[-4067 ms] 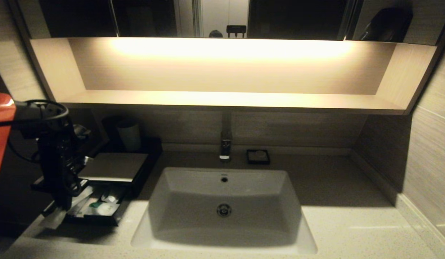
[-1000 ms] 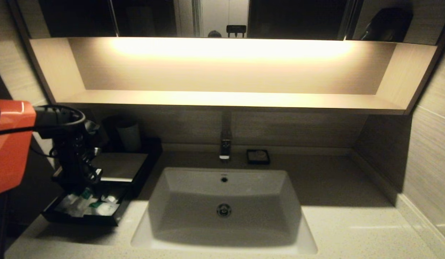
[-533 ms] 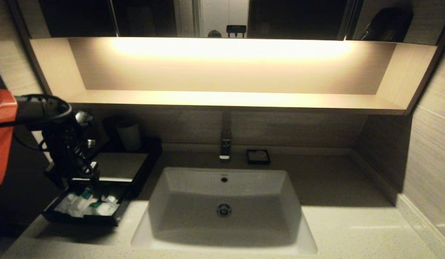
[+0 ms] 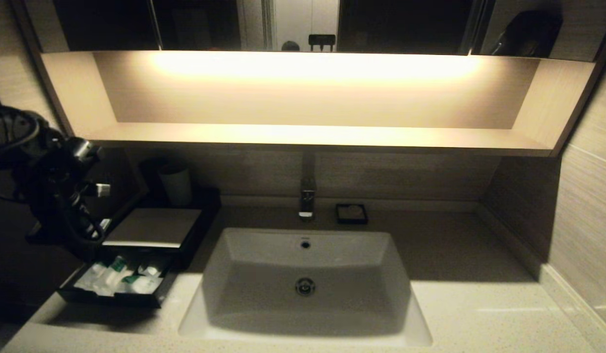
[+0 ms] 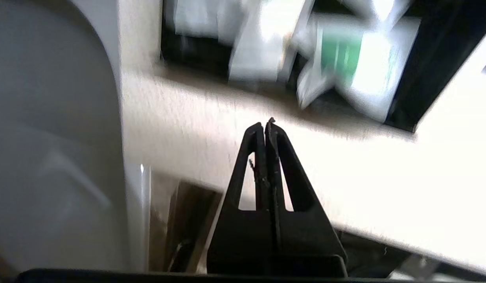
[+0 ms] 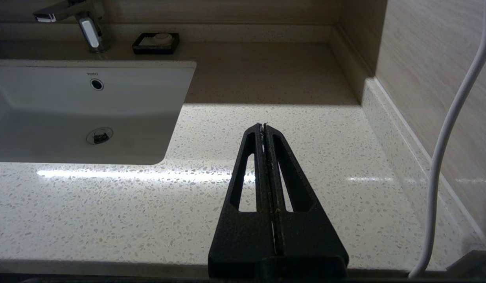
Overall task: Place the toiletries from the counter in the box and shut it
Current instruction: Place the bathroom toiletry into the drawer, then close the drawer
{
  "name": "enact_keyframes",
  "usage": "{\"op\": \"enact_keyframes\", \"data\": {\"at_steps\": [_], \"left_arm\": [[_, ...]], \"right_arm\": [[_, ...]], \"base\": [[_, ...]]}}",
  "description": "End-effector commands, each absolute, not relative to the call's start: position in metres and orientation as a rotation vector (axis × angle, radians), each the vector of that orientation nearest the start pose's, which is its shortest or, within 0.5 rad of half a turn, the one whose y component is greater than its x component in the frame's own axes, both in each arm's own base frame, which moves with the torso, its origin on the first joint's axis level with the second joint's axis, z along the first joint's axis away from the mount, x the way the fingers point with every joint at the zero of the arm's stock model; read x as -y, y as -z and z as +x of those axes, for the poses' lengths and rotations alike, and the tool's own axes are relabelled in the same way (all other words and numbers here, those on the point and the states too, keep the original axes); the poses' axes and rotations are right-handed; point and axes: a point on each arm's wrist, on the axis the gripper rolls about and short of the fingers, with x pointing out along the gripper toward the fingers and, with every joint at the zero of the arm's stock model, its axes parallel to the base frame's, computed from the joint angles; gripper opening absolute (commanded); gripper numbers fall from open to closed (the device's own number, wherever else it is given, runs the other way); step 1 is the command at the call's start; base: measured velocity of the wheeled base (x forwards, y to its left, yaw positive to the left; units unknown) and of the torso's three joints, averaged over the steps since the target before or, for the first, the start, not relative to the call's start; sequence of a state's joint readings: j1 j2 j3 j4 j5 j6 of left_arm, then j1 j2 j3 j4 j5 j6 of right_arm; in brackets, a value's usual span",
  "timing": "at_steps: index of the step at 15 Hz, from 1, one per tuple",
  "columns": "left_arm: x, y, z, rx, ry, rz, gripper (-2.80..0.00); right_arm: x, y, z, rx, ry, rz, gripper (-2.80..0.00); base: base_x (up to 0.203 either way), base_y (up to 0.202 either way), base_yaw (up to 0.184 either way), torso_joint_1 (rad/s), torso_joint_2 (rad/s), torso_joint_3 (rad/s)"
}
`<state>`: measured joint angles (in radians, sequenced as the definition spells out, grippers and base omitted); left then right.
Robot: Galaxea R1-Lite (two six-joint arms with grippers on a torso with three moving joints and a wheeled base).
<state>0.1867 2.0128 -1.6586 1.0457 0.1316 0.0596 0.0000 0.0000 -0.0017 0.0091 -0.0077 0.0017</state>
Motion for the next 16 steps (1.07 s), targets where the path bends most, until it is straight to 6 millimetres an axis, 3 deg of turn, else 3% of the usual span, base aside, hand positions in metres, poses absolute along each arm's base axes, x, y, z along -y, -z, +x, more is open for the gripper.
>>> {"op": "enact_keyframes", "data": {"at_steps": [1, 7, 11, 16], "left_arm": [[-0.061, -0.189, 0.302, -1.425, -0.225, 0.008, -2.8], [-0.055, -0.18, 0.264, -1.498, -0.246, -0.021, -2.8], [-0.052, -0.151, 0.25, -1.491, -0.253, -0.017, -2.8], [-0.053, -0.118, 0.249, -1.452, -0.273, -0.003, -2.8]], "right_arm": [[0.0, -0.075, -0.023, -0.008, 0.008, 0.002, -2.8], [0.0, -0.075, -0.023, -0.008, 0.008, 0.002, -2.8], [0.0, -0.075, -0.023, -0.008, 0.008, 0.002, -2.8], [0.0, -0.075, -0.023, -0.008, 0.008, 0.002, -2.8]], "base": [[0.0, 0.0, 0.0, 0.0, 0.0, 0.0], [0.0, 0.0, 0.0, 0.0, 0.0, 0.0], [0.0, 0.0, 0.0, 0.0, 0.0, 0.0], [0.0, 0.0, 0.0, 0.0, 0.0, 0.0]]}}
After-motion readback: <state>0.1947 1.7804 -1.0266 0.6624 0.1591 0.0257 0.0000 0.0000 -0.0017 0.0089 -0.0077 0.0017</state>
